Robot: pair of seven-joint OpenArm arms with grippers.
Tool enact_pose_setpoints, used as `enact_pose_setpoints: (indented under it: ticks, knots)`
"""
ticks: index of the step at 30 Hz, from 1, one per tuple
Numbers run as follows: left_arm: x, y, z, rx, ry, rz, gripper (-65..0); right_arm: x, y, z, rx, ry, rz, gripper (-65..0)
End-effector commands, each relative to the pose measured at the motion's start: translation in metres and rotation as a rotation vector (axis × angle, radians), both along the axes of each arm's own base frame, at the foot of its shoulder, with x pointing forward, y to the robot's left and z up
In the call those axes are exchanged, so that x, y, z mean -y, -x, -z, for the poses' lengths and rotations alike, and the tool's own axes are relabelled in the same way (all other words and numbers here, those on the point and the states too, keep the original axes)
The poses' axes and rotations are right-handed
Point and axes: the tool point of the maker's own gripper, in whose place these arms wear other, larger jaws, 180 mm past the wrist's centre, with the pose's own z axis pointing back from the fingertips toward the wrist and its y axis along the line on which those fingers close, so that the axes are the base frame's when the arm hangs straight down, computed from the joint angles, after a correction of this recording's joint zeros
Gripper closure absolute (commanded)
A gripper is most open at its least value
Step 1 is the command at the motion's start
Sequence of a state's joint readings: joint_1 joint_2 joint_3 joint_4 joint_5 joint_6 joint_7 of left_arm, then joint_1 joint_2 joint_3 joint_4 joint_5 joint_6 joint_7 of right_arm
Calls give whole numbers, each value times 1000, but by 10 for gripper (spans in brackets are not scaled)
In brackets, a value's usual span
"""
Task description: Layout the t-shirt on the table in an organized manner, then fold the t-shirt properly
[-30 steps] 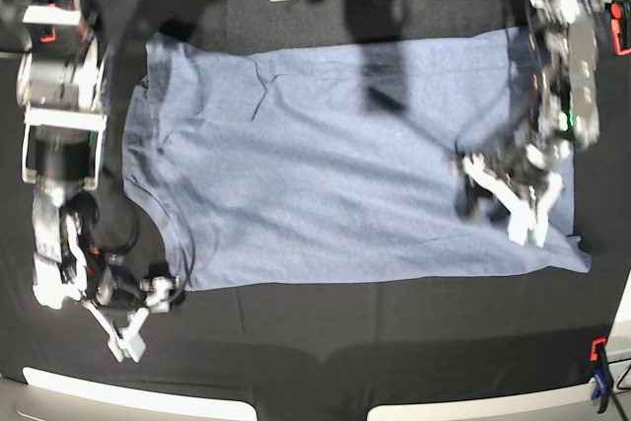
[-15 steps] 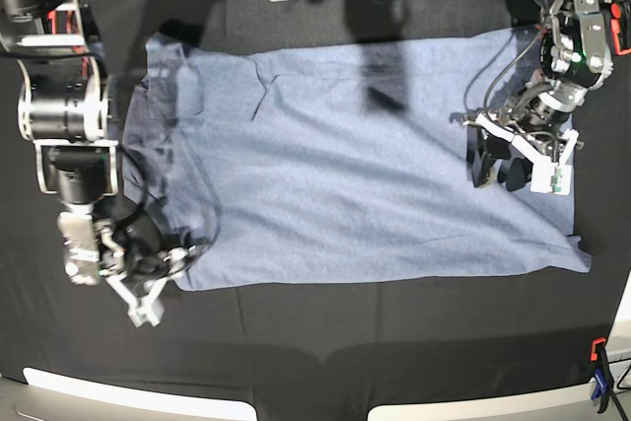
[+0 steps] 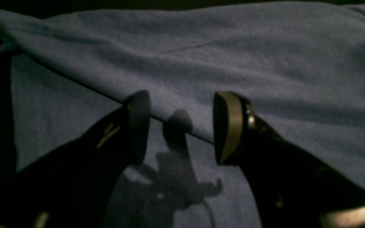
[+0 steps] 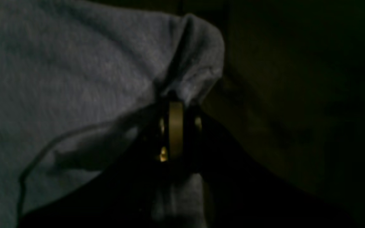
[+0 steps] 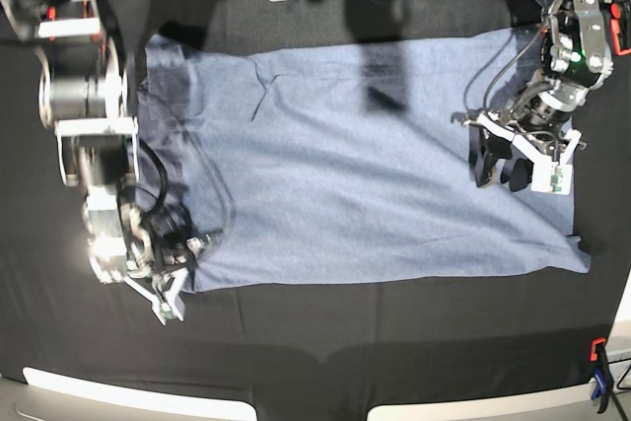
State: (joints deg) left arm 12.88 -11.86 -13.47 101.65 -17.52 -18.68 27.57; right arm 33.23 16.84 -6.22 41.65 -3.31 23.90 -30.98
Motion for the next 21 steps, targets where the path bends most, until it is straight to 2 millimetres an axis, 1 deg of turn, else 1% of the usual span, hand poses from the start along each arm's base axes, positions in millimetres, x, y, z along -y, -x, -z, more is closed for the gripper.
enact_pose_setpoints:
  ticks: [1,3,5,9,12,13,16,19,21]
  knots:
    - [0,-7,-16,60,2,8,-290,4,-11,-25,87,14,-12,0]
    - [0,-7,-17,65,4,7,-290,-1,5,-36,160,49,-66,0]
    - [0,-7,-17,66,5,7,-290,-12,25,-54,237,81,-133,0]
    - [0,-7,-17,65,5,7,-290,-45,69,-89,358,107,-260,0]
    - [1,-7,-17,65,5,7,-290,-74,101,-103,399,63,-323,0]
    - [0,-7,-17,65,5,7,-290,-83,112,-106,404,32,-339,0]
    - [0,-7,-17,65,5,7,-290,-102,141,-107,395,-7,-389,0]
    - [0,-7,-17,65,5,7,-290,-119,167,-100,353,-40,-453,0]
    - [0,-7,-17,65,5,7,-290,-137,188,-93,310,-81,-540,0]
